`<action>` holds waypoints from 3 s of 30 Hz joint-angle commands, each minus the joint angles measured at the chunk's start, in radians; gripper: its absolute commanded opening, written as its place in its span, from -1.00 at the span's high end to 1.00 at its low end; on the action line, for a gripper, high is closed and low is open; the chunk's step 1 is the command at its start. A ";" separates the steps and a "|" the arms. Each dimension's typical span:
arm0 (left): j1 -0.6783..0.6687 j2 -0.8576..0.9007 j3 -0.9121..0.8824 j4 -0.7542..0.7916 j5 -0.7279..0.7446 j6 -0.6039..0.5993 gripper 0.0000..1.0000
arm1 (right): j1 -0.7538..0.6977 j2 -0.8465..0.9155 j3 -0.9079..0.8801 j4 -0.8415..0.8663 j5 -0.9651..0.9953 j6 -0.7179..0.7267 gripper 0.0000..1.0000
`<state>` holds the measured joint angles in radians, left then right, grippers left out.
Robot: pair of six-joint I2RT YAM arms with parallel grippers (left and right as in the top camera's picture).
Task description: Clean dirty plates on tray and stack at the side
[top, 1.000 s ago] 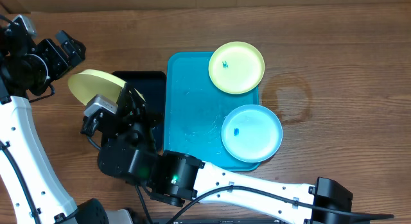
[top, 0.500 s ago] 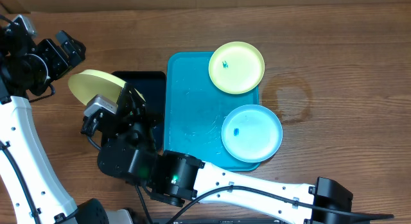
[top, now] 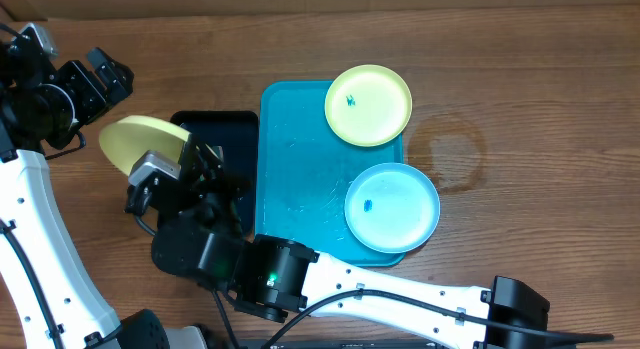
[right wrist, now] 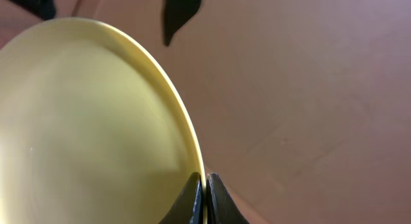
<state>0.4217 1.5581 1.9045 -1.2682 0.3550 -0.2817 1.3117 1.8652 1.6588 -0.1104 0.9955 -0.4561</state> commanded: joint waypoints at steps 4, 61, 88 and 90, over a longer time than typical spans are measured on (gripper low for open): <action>0.004 0.006 0.003 0.000 -0.008 0.013 -0.99 | -0.003 -0.038 0.016 -0.161 -0.190 0.240 0.92; 0.003 0.007 0.003 0.000 -0.008 0.013 -1.00 | -1.480 -0.036 -0.488 -0.599 -0.990 1.138 0.92; 0.003 0.007 0.003 0.000 -0.008 0.013 -1.00 | -1.405 -0.055 -0.275 -0.960 -1.069 0.810 -0.02; 0.003 0.007 0.003 0.000 -0.008 0.013 -1.00 | -1.404 -0.055 -0.200 -1.075 -1.114 0.747 -0.04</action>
<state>0.4217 1.5581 1.9045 -1.2694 0.3550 -0.2817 -0.0910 1.8557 1.3518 -1.1271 -0.0525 0.4294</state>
